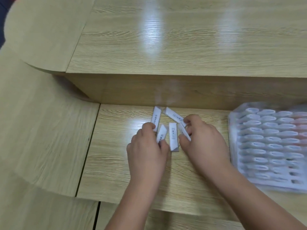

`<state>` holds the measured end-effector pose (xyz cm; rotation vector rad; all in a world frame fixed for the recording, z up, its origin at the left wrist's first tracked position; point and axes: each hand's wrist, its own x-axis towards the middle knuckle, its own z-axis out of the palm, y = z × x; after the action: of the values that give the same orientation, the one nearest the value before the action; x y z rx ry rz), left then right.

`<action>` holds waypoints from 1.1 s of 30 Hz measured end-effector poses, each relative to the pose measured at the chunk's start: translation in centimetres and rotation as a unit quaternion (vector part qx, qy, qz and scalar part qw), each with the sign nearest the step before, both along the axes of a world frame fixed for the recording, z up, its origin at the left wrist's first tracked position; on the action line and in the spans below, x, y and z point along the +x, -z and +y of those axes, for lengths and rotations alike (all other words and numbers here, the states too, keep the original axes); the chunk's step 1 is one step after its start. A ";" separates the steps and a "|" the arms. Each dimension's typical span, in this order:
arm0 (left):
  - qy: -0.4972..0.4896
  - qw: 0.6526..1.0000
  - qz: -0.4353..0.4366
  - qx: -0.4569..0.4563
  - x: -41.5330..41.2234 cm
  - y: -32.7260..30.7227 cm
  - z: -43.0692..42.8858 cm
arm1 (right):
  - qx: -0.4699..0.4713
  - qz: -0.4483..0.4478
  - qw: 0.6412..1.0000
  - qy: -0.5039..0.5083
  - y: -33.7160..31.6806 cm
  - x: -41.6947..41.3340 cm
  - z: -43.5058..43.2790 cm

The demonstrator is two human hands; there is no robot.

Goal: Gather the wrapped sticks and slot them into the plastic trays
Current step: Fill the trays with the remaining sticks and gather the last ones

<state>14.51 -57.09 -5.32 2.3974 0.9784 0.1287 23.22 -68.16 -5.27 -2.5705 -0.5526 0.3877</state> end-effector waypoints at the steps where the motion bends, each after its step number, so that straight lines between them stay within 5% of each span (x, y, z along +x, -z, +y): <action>1: -0.010 1.000 -0.006 -0.017 0.0 -0.1 0.0 | 0.013 0.007 1.000 0.005 -0.1 0.1 -0.2; 9: -0.018 0.979 -0.143 -0.146 -0.5 -2.2 -1.1 | 0.179 -0.047 0.983 0.011 -4.1 -0.7 -5.0; 17: 0.064 0.926 -0.215 -0.305 1.9 -7.1 -8.2 | 0.180 -0.068 0.980 0.048 -7.8 0.9 -16.3; 22: 0.128 0.925 -0.216 -0.285 3.4 -7.9 -12.7 | 0.228 -0.078 0.961 0.139 -7.1 2.0 -22.6; 33: 0.143 0.949 -0.216 -0.181 3.4 -4.5 -18.4 | 0.260 -0.150 0.952 0.057 -6.5 1.5 -24.8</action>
<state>17.87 -75.52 -0.86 2.0207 0.4051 0.3214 24.67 -92.96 1.19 -2.1371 -0.5225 -0.1776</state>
